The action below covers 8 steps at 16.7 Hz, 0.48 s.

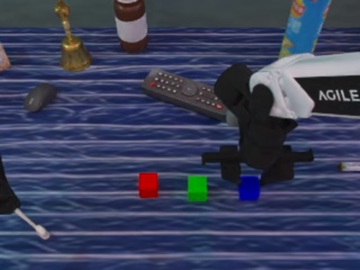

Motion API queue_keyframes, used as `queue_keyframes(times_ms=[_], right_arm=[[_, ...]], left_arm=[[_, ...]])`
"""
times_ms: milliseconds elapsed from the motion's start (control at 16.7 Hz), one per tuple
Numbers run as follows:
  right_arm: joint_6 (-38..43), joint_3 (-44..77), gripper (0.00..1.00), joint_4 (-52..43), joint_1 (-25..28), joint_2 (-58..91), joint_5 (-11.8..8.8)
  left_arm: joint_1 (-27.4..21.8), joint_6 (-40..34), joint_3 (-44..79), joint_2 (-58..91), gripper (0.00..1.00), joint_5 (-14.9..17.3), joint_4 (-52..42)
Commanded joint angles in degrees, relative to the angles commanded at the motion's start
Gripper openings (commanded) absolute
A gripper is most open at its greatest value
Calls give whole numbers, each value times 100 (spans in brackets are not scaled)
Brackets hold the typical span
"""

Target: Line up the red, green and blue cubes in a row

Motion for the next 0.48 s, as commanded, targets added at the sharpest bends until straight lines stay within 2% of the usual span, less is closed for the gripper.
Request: queue_keyframes(times_ms=[240,480], right_arm=[[0,0,98,0,0,0,0],[0,0,100,0,0,0,0]], left_arm=[[0,0,0,0,100,0,0],[0,0,0,0,100,0,0]])
